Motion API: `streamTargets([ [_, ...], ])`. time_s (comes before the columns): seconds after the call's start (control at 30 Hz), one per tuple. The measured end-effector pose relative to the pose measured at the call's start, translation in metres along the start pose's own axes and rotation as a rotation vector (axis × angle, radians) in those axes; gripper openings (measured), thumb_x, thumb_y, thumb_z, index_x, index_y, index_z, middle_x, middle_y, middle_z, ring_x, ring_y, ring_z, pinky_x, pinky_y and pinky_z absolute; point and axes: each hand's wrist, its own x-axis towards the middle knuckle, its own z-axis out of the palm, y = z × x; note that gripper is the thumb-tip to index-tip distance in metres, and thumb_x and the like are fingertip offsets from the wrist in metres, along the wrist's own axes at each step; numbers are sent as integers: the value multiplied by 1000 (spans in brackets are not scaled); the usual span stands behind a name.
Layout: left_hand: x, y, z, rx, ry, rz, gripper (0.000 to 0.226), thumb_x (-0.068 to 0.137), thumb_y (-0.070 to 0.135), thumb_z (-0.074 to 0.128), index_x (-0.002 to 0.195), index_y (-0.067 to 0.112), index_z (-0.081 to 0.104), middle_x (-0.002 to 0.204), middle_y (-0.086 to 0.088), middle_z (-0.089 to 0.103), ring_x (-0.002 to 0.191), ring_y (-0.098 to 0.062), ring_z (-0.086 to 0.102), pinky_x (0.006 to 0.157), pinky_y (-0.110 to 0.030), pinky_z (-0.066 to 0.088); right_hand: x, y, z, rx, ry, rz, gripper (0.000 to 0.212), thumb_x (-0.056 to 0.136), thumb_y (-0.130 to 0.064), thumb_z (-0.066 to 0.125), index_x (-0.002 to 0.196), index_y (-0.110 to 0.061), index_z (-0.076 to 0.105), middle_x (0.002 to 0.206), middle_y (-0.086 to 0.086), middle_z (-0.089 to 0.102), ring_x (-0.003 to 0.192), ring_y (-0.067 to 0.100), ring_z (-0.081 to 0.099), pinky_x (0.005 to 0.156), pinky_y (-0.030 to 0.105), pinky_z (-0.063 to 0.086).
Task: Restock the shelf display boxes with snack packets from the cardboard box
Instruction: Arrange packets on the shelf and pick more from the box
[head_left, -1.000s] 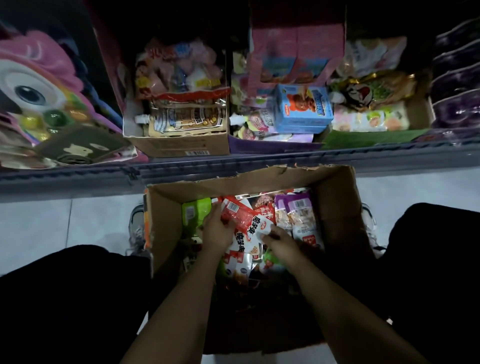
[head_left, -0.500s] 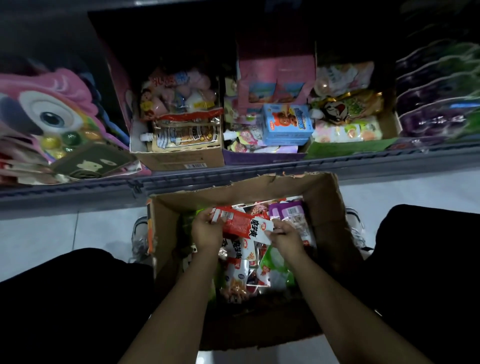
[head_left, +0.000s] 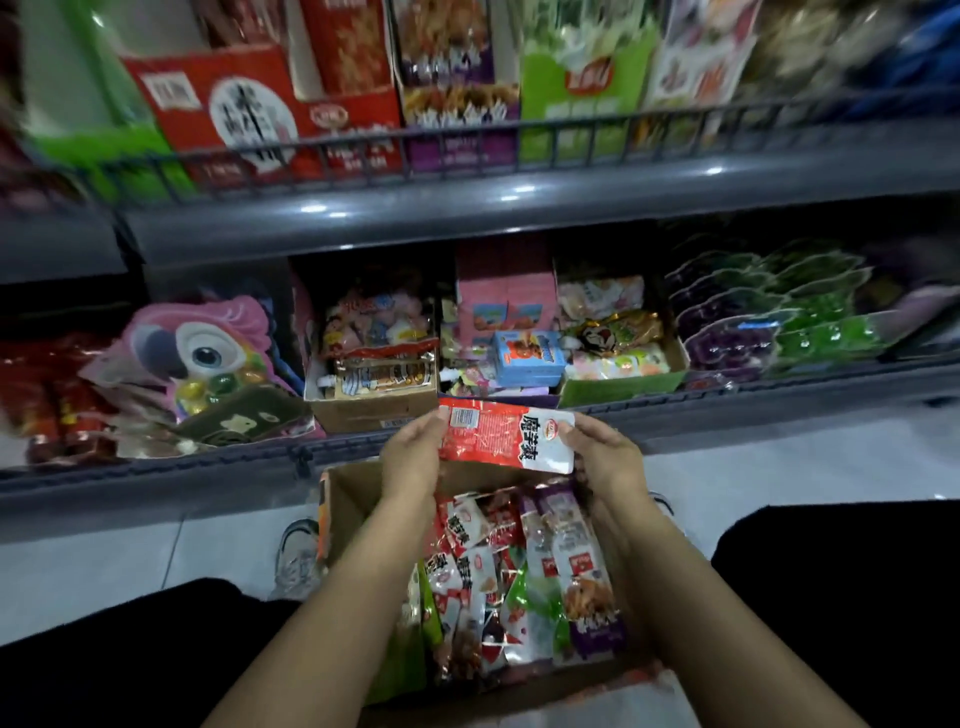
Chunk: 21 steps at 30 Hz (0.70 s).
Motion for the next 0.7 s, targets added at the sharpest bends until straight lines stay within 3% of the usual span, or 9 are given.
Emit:
streamTargets([
  [0.03,-6,13,0,-28,-2,-1,20,91,34,58,105,21,64,87,2,68,62,-9,56,47,-15,46,-5,-13,2,-6,-5,-19,25,82,-7,69,107,-6,67,91,12,71,70,22,67,66,32,57],
  [0.1,-18,40,0,-114,-29,-13,26,90,39,58,105,18,64,91,-2,70,69,-11,63,52,-17,54,-16,-39,7,-26,-28,-83,25,83,-9,68,108,-7,67,78,6,67,54,12,56,48,19,48],
  [0.2,-33,80,2,-232,-134,8,36,90,43,55,112,15,61,103,-9,69,85,-19,67,60,-28,59,-36,-77,17,-41,-34,-192,25,85,-14,67,110,-9,66,70,3,61,53,13,46,46,20,41],
  [0.3,-50,119,0,-299,-228,38,38,92,46,49,104,12,59,104,-13,66,90,-25,65,69,-37,57,-59,-113,26,-70,-47,-300,22,88,-17,64,109,-10,65,78,4,63,58,13,48,47,15,45],
  [0.37,-60,140,-4,-318,-275,66,40,93,47,46,102,9,58,103,-13,65,94,-25,64,75,-39,55,-74,-135,34,-78,-74,-375,28,88,-19,64,114,-8,63,88,6,64,63,14,53,53,16,48],
  [0.5,-72,169,-11,-376,-357,112,40,93,43,50,116,12,56,106,-9,66,99,-22,63,84,-39,53,-95,-166,51,-115,-111,-505,41,87,-25,64,126,-12,57,96,5,66,80,17,59,72,33,56],
  [0.57,-74,177,-14,-405,-404,128,38,94,40,49,118,12,57,106,-8,67,101,-21,62,86,-39,53,-100,-176,61,-121,-110,-566,50,86,-28,65,131,-13,52,101,5,65,85,15,59,76,36,54],
  [0.63,-74,185,-17,-449,-450,142,32,95,34,49,115,10,57,107,-10,66,104,-23,62,88,-39,51,-99,-185,71,-166,-76,-609,59,83,-37,67,134,-16,49,122,3,60,105,16,59,93,37,50],
  [0.7,-73,193,-19,-508,-491,153,27,96,25,49,114,6,56,113,-13,64,109,-27,60,93,-41,49,-101,-194,81,-191,-61,-641,60,81,-43,67,133,-19,51,128,-1,56,112,17,56,99,39,47],
])
